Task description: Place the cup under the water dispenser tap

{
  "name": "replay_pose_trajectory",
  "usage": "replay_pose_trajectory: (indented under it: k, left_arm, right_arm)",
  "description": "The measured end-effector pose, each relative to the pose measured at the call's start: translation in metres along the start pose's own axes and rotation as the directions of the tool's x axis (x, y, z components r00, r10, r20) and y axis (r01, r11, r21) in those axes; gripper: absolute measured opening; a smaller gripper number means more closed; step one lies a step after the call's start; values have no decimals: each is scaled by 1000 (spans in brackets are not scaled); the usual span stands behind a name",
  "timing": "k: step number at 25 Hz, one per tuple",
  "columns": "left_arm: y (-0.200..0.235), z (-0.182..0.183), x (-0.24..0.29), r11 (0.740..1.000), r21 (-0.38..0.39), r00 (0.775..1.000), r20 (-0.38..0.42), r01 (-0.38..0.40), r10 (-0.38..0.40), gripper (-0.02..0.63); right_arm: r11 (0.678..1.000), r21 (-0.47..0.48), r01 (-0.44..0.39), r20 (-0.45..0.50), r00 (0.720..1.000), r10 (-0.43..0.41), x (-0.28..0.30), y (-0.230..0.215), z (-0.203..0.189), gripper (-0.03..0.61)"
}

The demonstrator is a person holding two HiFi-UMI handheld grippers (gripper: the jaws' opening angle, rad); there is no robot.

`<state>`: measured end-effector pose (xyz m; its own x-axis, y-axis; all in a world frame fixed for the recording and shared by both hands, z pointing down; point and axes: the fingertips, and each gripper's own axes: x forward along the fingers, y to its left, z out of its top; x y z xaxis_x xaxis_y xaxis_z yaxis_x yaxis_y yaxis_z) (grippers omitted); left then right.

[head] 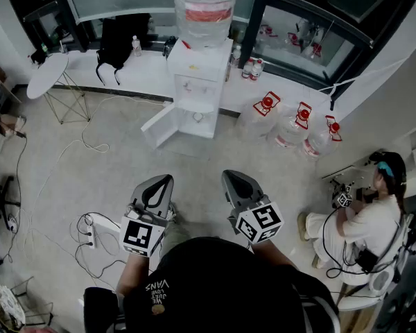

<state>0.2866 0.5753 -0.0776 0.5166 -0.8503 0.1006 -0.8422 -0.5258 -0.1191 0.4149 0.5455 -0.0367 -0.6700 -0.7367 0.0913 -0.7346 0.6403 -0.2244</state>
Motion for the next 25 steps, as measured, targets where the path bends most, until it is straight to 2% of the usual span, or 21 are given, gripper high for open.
replay_pose_trajectory:
  k: [8,15,19,25]
  left_arm:
    - [56,-12,30,999,-9,999,6,31,-31,20]
    - [143,-24,55,993,-25,993,-22,120,-120,20]
    - [192,-26,73,982,-5,982,-42,187,-187,20]
    - [244,-40,99,965,-27,963,-65,259,-261,20]
  right_arm:
    - [1000,-4,25,25,999,-25,65,-10,8,45]
    - [992,21,121,42,992,-122,147,-13,21,46]
    - [981,54,184,50,981,-187,190,-15,28,46]
    - [960,83,269,30,962,-272,232,-17,24,46]
